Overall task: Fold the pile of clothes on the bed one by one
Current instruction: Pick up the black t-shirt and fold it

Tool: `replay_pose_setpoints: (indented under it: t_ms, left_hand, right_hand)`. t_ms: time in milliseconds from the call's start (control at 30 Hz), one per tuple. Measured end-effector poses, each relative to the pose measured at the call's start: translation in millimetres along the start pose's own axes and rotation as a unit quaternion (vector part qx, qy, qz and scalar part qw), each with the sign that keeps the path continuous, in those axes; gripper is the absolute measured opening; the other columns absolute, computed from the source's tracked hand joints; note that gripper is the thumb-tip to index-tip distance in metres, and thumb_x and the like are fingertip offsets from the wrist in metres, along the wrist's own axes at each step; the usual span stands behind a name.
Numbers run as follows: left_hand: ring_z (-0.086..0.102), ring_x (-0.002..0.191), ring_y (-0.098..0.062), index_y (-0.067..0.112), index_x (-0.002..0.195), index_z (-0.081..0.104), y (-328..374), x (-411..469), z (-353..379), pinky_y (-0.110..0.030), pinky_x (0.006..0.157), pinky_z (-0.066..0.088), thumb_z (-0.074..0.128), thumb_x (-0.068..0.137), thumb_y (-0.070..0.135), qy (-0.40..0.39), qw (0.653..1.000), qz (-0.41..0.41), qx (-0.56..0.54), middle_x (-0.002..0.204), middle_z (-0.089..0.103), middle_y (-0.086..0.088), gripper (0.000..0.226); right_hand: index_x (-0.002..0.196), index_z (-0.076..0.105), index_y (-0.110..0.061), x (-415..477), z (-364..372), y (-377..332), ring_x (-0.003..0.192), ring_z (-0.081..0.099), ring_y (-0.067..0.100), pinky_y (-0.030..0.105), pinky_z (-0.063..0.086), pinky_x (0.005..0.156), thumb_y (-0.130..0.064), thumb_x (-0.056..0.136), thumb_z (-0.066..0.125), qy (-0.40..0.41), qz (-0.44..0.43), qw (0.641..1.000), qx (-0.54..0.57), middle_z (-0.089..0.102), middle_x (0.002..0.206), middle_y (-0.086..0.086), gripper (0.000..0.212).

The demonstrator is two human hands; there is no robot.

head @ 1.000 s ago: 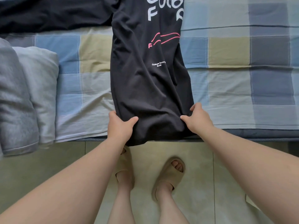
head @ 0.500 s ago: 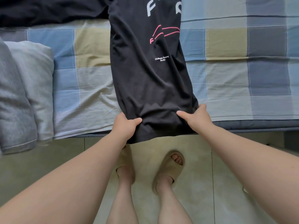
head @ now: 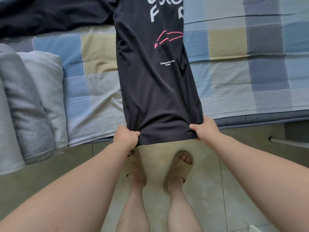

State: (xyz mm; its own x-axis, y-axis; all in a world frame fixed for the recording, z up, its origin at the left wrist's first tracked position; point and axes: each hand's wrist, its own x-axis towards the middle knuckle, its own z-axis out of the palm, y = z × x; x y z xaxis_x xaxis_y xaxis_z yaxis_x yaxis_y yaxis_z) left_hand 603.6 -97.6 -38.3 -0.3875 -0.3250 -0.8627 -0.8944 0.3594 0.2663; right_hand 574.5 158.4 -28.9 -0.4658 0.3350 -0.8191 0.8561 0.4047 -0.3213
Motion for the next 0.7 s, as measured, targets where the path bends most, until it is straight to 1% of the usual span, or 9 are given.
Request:
replay_pose_setpoints:
  t_ms: [67,133,200,233,333,400,433,567,700]
  left_hand:
    - [0.056,0.091,-0.029,0.012,0.118,0.058,-4,-11,-14,-0.026,0.052,0.037,0.062,0.094,0.015,0.004,0.999,-0.008,0.039,0.111,0.064,-0.008,0.025]
    - [0.056,0.103,-0.029,0.015,0.132,0.048,-4,-22,-35,-0.031,0.072,0.046,0.063,0.092,0.02,0.013,0.997,-0.004,0.077,0.12,0.06,-0.006,0.042]
    - [0.052,0.121,-0.033,0.018,0.143,0.039,3,-34,-64,-0.041,0.095,0.047,0.064,0.09,0.026,0.025,0.993,0.013,0.114,0.137,0.054,-0.008,0.059]
    - [0.051,0.126,-0.033,0.018,0.145,0.039,8,-39,-77,-0.042,0.1,0.045,0.064,0.09,0.027,0.026,0.992,0.025,0.12,0.142,0.051,-0.008,0.061]
    - [0.053,0.127,-0.028,0.018,0.141,0.047,33,-51,-115,-0.034,0.1,0.043,0.06,0.094,0.028,0.013,0.989,0.075,0.123,0.143,0.053,-0.006,0.05]
    - [0.055,0.125,-0.024,0.019,0.137,0.051,54,-57,-135,-0.03,0.093,0.04,0.058,0.096,0.029,0.019,0.987,0.109,0.112,0.14,0.056,-0.003,0.043]
    - [0.054,0.126,-0.024,0.019,0.138,0.052,66,-60,-143,-0.03,0.093,0.039,0.058,0.097,0.029,0.02,0.986,0.128,0.105,0.14,0.057,-0.003,0.042]
    - [0.054,0.126,-0.025,0.024,0.144,0.047,116,-63,-185,-0.034,0.099,0.044,0.054,0.097,0.027,0.054,0.981,0.173,0.063,0.143,0.055,-0.001,0.048]
    - [0.051,0.13,-0.027,0.026,0.142,0.049,161,-44,-239,-0.042,0.107,0.043,0.054,0.096,0.028,0.088,0.975,0.191,0.064,0.143,0.055,0.0,0.047]
  right_hand:
    - [0.113,0.06,-0.012,-14,-3,-4,0.09,0.068,0.033,0.046,0.062,0.074,-0.009,0.091,0.065,0.001,0.016,1.0,-0.025,0.068,0.107,0.011,0.023]
    - [0.128,0.053,-0.013,-35,-9,-18,0.097,0.064,0.029,0.043,0.056,0.081,-0.017,0.091,0.064,0.002,0.012,0.997,-0.075,0.065,0.114,0.006,0.039]
    - [0.146,0.039,-0.017,-60,-16,-41,0.105,0.056,0.026,0.033,0.043,0.083,-0.023,0.094,0.061,0.003,-0.014,0.99,-0.141,0.058,0.13,0.005,0.057]
    - [0.152,0.032,-0.019,-70,-20,-55,0.109,0.054,0.026,0.032,0.039,0.084,-0.025,0.095,0.059,0.002,-0.032,0.987,-0.16,0.053,0.14,0.006,0.063]
    - [0.159,0.022,-0.023,-90,-25,-103,0.13,0.049,0.027,0.033,0.039,0.097,-0.029,0.098,0.057,-0.019,-0.098,0.98,-0.171,0.04,0.157,0.003,0.071]
    - [0.158,0.025,-0.026,-98,-23,-139,0.14,0.042,0.025,0.036,0.037,0.111,-0.031,0.098,0.058,-0.037,-0.137,0.975,-0.171,0.037,0.159,0.003,0.069]
    - [0.156,0.028,-0.027,-99,-23,-156,0.141,0.042,0.025,0.039,0.036,0.113,-0.032,0.097,0.059,-0.046,-0.15,0.974,-0.165,0.039,0.157,0.003,0.067]
    - [0.148,0.042,-0.031,-110,-15,-227,0.13,0.052,0.02,0.04,0.045,0.106,-0.034,0.095,0.06,-0.082,-0.206,0.955,-0.198,0.055,0.143,-0.002,0.056]
    - [0.142,0.05,-0.029,-125,4,-290,0.118,0.058,0.016,0.032,0.046,0.09,-0.031,0.097,0.057,-0.094,-0.247,0.94,-0.217,0.062,0.131,-0.006,0.045]
